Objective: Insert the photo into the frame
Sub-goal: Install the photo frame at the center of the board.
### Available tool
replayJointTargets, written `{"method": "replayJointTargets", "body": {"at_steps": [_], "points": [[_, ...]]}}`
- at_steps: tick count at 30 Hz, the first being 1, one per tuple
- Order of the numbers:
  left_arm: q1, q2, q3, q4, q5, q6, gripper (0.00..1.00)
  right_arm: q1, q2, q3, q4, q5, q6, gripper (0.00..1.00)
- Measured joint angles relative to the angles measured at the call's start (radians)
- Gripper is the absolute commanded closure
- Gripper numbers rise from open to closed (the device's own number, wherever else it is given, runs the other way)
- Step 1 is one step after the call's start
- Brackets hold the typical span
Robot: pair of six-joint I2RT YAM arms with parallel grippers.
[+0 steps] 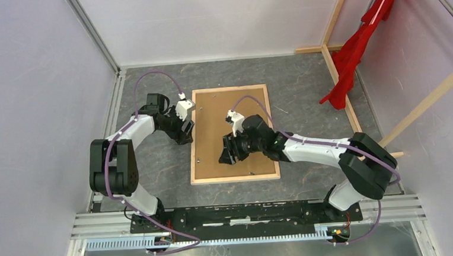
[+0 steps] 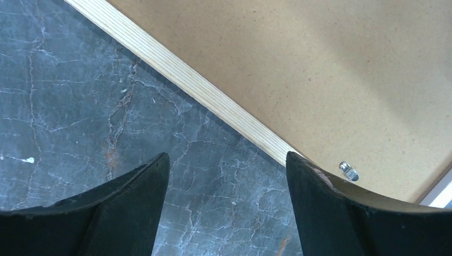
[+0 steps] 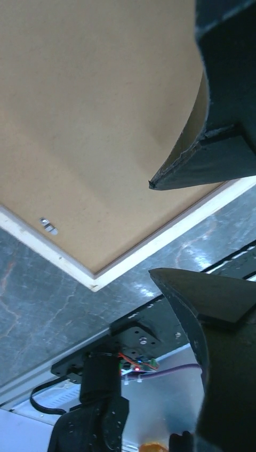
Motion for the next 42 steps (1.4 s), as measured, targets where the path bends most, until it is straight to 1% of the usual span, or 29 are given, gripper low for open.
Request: {"method": "replayJointTargets", "body": {"at_steps": [3,7,12,17,23,32,42], "points": [[0.000,0.001,-0.003,-0.009,0.007,0.005,0.23,0.045,0.040,-0.009,0.094,0.024,0.013,0.42],[0.000,0.008,-0.003,-0.010,0.018,0.007,0.28,0.083,0.132,-0.004,0.227,0.037,0.034,0.42],[0.000,0.032,-0.003,-0.010,0.024,0.007,0.34,0.107,0.242,0.021,0.315,0.039,0.053,0.43],[0.000,0.071,-0.001,-0.011,0.035,0.006,0.36,0.121,0.323,0.096,0.349,0.033,0.062,0.43],[0.000,0.077,0.002,-0.010,0.046,0.006,0.39,0.127,0.389,0.161,0.382,0.027,0.069,0.43],[0.000,0.083,0.003,-0.011,0.049,0.006,0.43,0.129,0.447,0.173,0.379,0.021,0.084,0.43],[0.000,0.083,0.003,-0.014,0.049,0.006,0.46,0.129,0.467,0.178,0.405,0.012,0.102,0.45]]}}
